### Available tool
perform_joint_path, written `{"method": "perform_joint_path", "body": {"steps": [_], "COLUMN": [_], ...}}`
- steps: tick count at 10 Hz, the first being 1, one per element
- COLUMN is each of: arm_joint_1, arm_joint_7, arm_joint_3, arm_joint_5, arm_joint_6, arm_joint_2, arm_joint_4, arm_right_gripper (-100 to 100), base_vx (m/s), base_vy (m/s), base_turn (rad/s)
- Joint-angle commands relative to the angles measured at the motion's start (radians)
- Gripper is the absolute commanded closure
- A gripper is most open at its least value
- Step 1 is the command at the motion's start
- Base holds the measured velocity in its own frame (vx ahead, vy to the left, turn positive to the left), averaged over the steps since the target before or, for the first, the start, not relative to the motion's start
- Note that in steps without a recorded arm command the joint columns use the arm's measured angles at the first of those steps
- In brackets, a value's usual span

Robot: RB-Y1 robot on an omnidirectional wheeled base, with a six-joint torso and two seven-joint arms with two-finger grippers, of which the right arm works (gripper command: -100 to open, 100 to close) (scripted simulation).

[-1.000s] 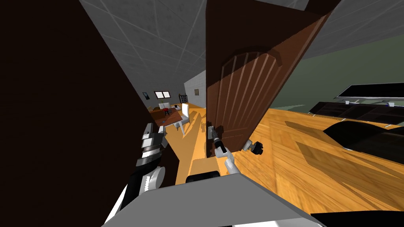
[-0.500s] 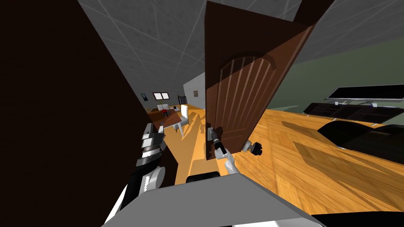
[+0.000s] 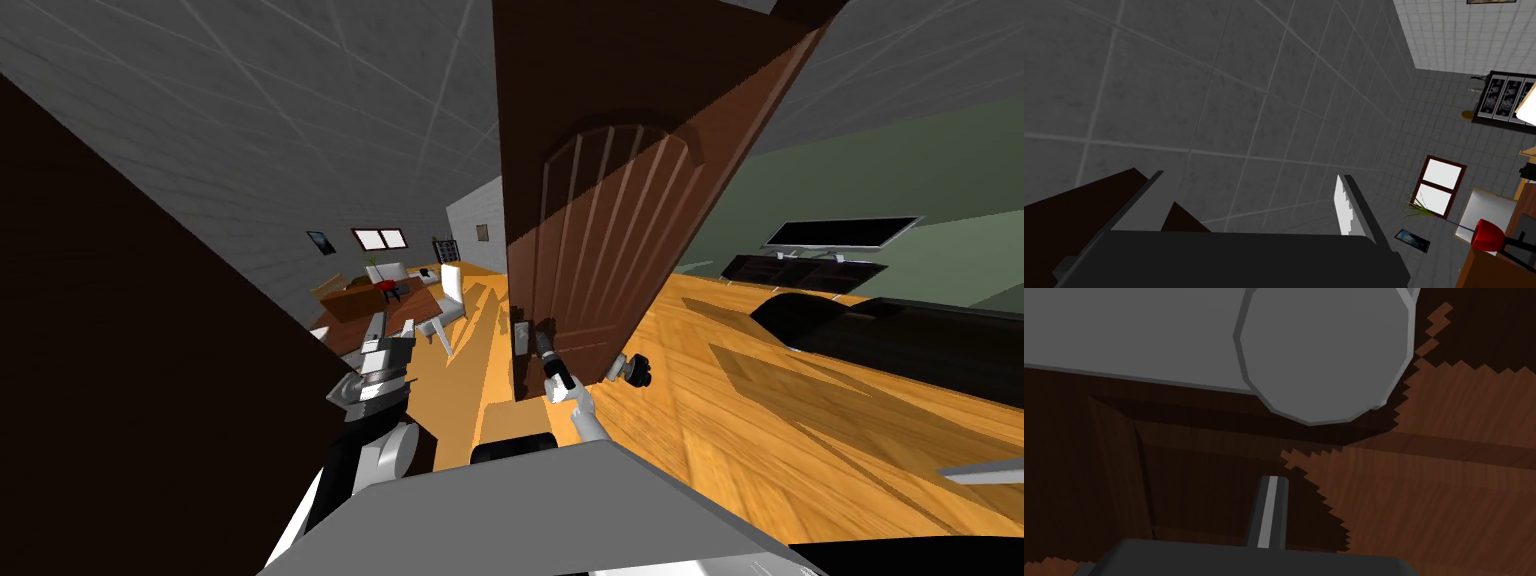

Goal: Push the door open

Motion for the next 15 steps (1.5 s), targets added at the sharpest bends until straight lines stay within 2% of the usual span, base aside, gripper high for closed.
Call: {"method": "perform_joint_path", "body": {"steps": [1,3,4,8,9,10,13,15], "arm_joint_1": [0.005,0.013,0.017,0.030,0.026,0.023,0.016,0.010], "arm_joint_7": [0.011,0.029,0.038,0.071,0.062,0.064,0.068,0.070], "arm_joint_3": [0.011,0.031,0.041,0.075,0.074,0.070,0.063,0.057], "arm_joint_5": [-0.007,-0.019,-0.026,-0.048,-0.048,-0.047,-0.044,-0.042], "arm_joint_6": [0.004,0.009,0.011,0.019,0.008,0.005,-0.001,-0.005], "arm_joint_2": [-0.007,-0.002,0.007,0.082,0.065,0.039,0.020,0.022], "arm_joint_4": [-0.006,-0.017,-0.023,-0.041,-0.028,-0.023,-0.014,-0.007], "arm_right_gripper": [-100,-100,-100,-100,-100,-100,-100,-100], "base_vx": [-0.164,-0.198,-0.235,-0.199,-0.045,0.097,0.201,0.235], "base_vy": [-0.039,-0.023,0.011,0.054,0.043,-0.040,-0.035,0.034], "base_turn": [-0.031,-0.071,-0.083,-0.072,-0.014,0.029,0.023,0.017]}}
